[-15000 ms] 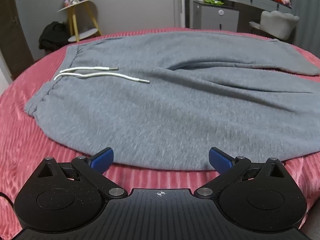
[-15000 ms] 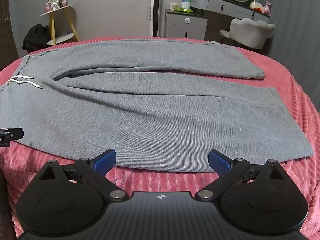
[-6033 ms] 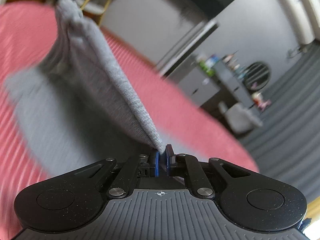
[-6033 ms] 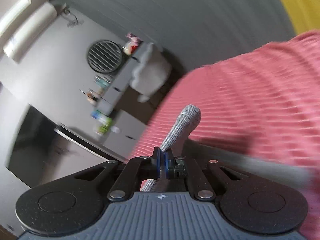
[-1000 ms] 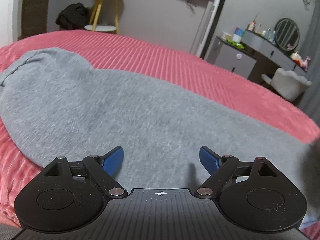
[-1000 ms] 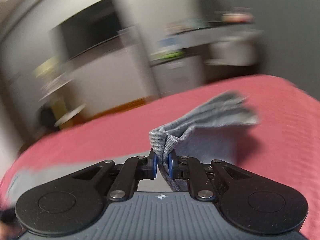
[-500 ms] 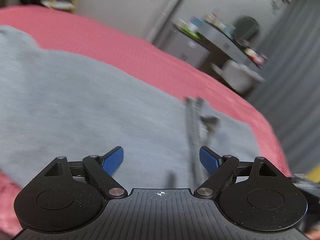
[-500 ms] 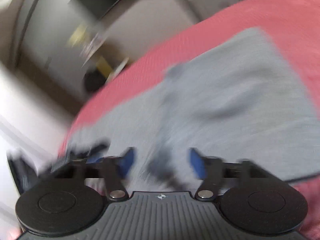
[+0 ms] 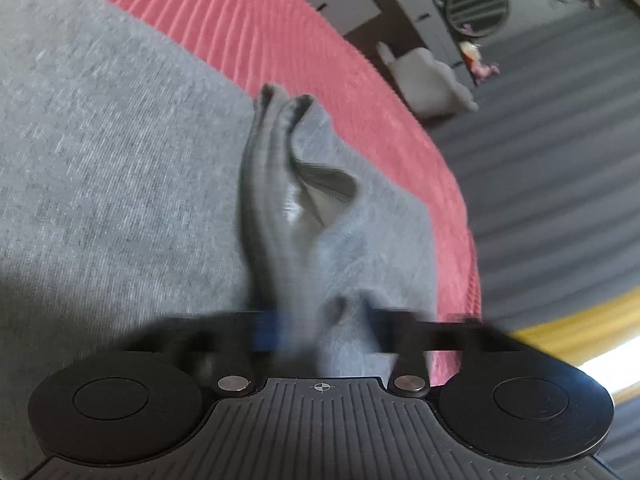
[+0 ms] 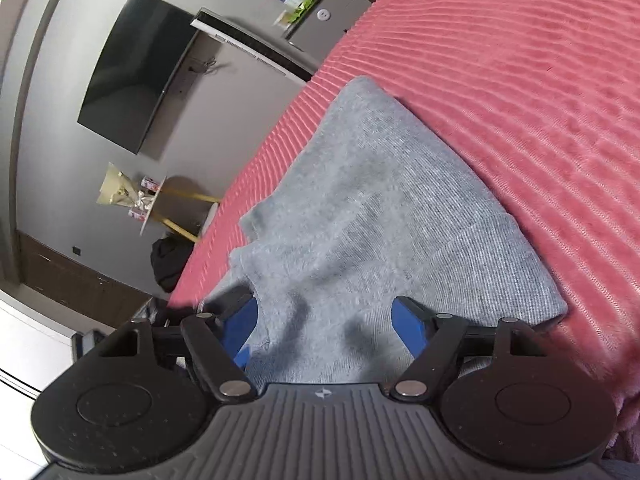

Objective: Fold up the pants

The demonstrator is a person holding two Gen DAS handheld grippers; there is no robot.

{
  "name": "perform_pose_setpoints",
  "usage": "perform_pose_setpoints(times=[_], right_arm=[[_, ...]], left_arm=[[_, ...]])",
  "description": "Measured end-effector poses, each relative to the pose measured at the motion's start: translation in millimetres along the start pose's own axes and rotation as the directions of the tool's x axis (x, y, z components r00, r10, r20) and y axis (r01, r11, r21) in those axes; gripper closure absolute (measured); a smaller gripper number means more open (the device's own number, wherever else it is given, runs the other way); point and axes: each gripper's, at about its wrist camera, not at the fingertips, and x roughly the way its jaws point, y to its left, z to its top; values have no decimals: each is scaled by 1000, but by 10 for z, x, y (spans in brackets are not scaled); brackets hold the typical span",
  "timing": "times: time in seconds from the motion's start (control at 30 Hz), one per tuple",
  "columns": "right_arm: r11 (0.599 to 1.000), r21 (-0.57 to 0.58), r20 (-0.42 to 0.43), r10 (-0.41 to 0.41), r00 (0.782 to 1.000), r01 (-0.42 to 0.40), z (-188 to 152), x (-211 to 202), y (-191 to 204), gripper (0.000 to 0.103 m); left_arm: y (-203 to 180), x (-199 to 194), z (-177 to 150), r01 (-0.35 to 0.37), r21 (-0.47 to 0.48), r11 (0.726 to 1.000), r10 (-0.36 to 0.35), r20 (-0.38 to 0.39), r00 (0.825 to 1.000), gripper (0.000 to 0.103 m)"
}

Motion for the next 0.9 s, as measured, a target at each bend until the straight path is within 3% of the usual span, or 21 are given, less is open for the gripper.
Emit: perform_pose_setpoints(times=[0.1,0.2,0.37,0.47,0.5,0.57,0.6,0.63,0.7,0.73,0.87,0.9], right_arm=[[998,51,22,24,999,-26,-2,-60,-95,27],[995,78,38,66,997,-69,-3,-87,-140,24],[990,85,57,108,993,-112,4,-129,-192,20],[991,78,37,102,994,-105,12,-94,-176,20],[992,70,32,98,995,-100,17,-71,-153,20],[996,50,28,78,997,-79,28,-25,-106,19],[997,42,23,71,997,-72,31,2,-83,19],[997,38,19,70,997,-71,31,12,-74,19],[997,39,16,65,998,-65,35,18,-71,19],[997,43,16,67,998,-67,39,21,-80,18],[996,59,16,64,998,-65,42,50,-91,18],[997,55,16,62,998,-62,41,57,-87,18]], left_arm=[[13,-102,-37,-11,20,1000,11,23,1000,88],[57,-347,-46,23,57,998,-26,37,999,88],[159,-823,-32,-93,140,986,83,75,994,88],[258,-954,-61,-221,176,959,202,120,972,84],[295,-977,-63,-226,164,960,207,127,970,80],[352,-1013,-38,-226,121,967,203,172,964,60],[354,-1014,-7,-213,104,972,190,194,962,39],[358,-1021,34,-181,77,981,161,210,964,25],[391,-1012,143,-98,19,995,91,217,972,20],[408,-971,235,-62,3,998,60,208,976,18],[423,-676,477,-87,-8,996,87,114,990,21],[401,-655,501,-101,19,995,98,124,987,42]])
